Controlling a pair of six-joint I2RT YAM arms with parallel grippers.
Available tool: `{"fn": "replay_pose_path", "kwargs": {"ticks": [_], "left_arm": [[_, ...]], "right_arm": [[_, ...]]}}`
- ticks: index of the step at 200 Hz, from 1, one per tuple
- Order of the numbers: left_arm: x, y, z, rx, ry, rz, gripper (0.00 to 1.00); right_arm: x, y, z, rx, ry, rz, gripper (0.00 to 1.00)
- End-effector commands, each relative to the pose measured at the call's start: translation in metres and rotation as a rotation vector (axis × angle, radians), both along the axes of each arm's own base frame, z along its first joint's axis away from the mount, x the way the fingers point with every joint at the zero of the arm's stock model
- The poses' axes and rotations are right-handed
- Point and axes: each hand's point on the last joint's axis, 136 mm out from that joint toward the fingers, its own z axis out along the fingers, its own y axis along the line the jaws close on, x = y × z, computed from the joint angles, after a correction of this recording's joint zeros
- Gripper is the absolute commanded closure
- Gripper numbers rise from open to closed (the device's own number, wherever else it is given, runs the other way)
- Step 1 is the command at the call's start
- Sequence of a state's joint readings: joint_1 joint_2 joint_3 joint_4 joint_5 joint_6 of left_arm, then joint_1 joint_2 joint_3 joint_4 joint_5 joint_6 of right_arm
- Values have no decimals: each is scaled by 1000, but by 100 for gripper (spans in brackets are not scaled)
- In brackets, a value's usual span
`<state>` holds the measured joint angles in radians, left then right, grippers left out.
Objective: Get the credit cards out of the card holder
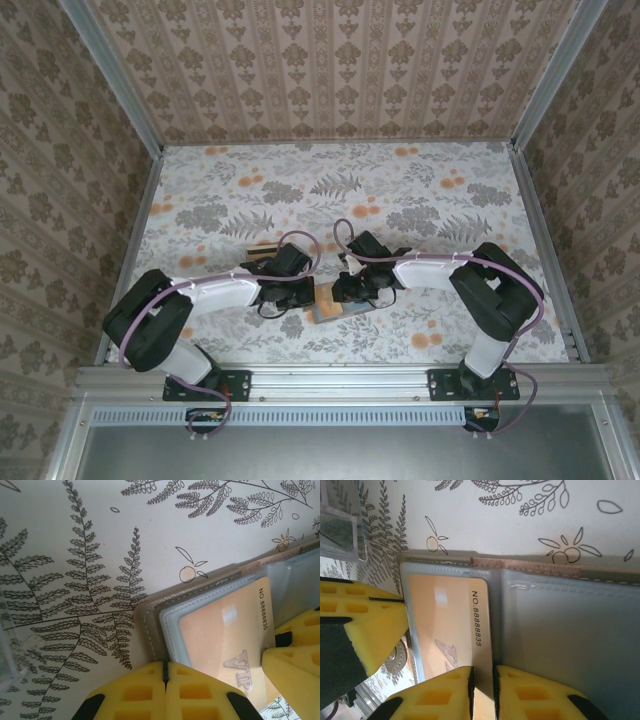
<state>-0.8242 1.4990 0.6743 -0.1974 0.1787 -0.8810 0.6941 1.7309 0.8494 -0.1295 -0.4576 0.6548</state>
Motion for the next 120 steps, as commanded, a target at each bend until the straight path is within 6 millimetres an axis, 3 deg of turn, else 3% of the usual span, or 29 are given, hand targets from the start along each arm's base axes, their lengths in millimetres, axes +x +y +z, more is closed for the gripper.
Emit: {"fn": "replay_pose_path", "kwargs": {"ticks": [1,24,120], "left_arm": [[-12,8,-17,64,47,-29,100],[-13,9,-18,70,47,-31,100],[-16,19,-23,109,63,-22,100]], "right_arm": [[-1,6,-4,16,21,9,84],[-2,0,-5,-4,14,-3,100],[0,-40,-9,-49,21,-87,100]]}}
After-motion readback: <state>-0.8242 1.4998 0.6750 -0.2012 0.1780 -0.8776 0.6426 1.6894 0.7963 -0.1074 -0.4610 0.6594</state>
